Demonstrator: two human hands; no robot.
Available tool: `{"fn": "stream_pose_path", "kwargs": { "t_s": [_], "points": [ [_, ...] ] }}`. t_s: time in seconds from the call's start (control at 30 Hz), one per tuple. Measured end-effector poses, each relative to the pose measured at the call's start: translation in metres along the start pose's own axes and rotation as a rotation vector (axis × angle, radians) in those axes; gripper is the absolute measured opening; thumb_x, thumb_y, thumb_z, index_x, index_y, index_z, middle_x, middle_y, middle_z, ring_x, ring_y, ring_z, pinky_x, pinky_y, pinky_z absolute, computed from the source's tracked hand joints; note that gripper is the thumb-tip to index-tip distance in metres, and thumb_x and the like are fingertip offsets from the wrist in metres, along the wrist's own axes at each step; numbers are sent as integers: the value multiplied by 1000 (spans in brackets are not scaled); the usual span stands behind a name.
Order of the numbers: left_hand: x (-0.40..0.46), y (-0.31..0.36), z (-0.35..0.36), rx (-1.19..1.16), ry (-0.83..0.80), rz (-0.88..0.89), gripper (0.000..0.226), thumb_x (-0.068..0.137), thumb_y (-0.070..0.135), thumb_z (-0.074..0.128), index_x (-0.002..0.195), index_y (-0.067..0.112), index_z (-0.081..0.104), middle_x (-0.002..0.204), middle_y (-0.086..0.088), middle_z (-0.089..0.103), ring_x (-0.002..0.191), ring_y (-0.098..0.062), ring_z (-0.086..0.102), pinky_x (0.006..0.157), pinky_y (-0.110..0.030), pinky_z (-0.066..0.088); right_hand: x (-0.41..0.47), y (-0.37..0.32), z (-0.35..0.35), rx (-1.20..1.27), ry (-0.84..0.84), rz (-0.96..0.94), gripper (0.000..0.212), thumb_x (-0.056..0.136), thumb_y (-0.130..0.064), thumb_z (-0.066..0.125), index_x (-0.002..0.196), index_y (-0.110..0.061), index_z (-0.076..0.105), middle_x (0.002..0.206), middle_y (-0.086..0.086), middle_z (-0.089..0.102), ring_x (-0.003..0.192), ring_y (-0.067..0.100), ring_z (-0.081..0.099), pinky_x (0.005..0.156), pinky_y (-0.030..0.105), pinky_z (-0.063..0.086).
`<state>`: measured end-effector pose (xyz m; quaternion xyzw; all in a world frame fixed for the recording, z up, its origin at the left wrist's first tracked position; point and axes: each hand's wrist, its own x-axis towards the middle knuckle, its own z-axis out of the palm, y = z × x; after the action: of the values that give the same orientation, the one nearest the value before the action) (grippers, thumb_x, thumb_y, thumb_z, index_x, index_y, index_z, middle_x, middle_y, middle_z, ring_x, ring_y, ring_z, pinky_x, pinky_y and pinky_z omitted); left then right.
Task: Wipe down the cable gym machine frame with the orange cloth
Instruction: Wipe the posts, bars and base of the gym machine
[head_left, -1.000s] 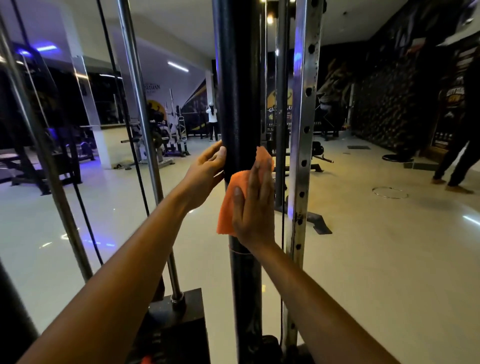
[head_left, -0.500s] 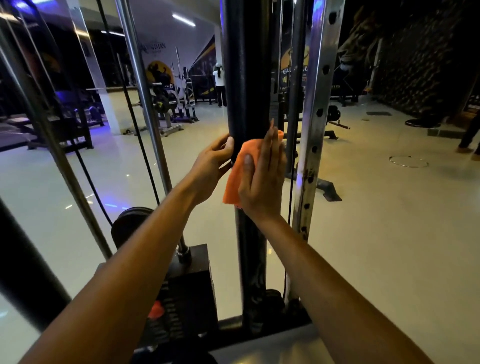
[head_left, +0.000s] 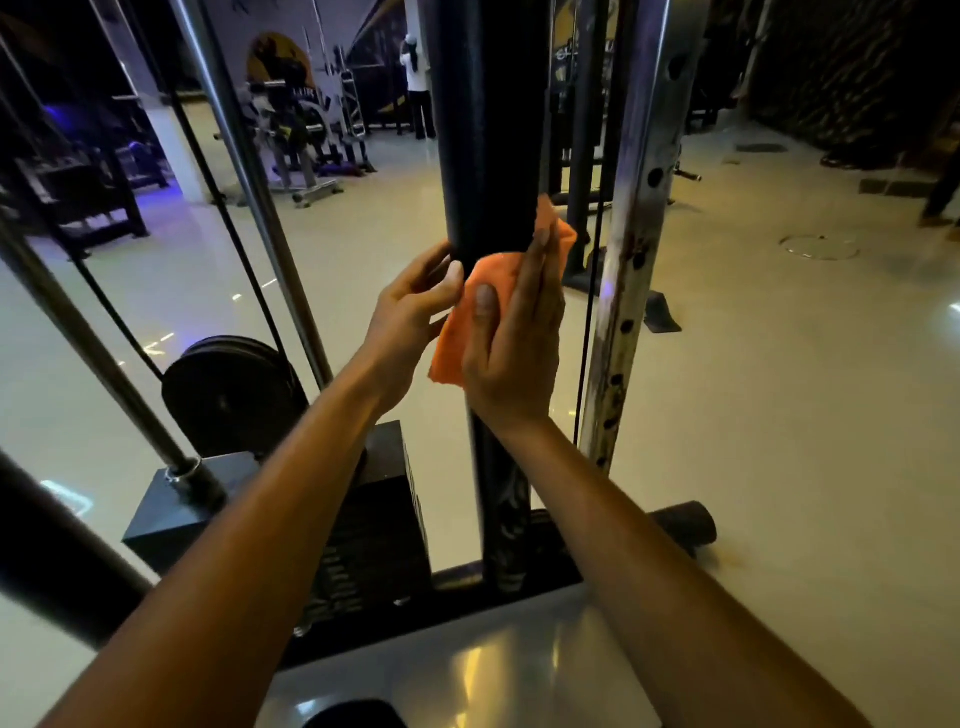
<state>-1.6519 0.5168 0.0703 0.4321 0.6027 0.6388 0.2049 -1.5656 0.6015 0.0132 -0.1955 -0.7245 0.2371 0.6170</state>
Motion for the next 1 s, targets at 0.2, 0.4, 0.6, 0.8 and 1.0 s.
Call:
{"fn": "stream_pose_path", "kwargs": {
  "t_s": [0.2,0.4,0.6,0.8,1.0],
  "points": [
    [-8,-21,2,-53,-18,3,42,117,38,35,157,35,49,151,17,59,144,-11,53,113,-35,49,-92,63,-12,-253,-246,-111,101,110,-45,57,168,-30,-24,180,5,-20,160,38,28,110,59,54],
    [-11,-27,0,-121,-30,25,47,117,43,25,157,34,48,161,10,51,148,-16,50,121,-44,44,-68,38,2,-127,-125,14,84,113,-56,38,170,-28,-17,182,4,-10,165,32,20,124,64,38],
    [-18,-51,7,-102,-30,48,46,119,33,27,163,34,39,161,17,48,152,-13,44,122,-37,43,-99,70,1,-236,-195,-60,84,113,-57,38,170,-27,-16,181,10,-7,159,38,30,125,52,37],
    [-27,-83,16,-104,17,56,48,119,30,26,165,29,37,161,17,50,152,-11,43,126,-36,37,-171,105,-4,-241,-342,83,81,114,-61,28,174,-15,-2,181,15,-2,157,36,32,124,56,42],
    [-29,-98,25,-97,54,-38,47,116,41,28,142,21,61,140,3,70,134,-12,63,116,-37,48,-114,78,7,-103,-173,43,80,113,-57,34,169,-20,-9,181,9,-1,164,35,24,129,55,31]
  ]
}}
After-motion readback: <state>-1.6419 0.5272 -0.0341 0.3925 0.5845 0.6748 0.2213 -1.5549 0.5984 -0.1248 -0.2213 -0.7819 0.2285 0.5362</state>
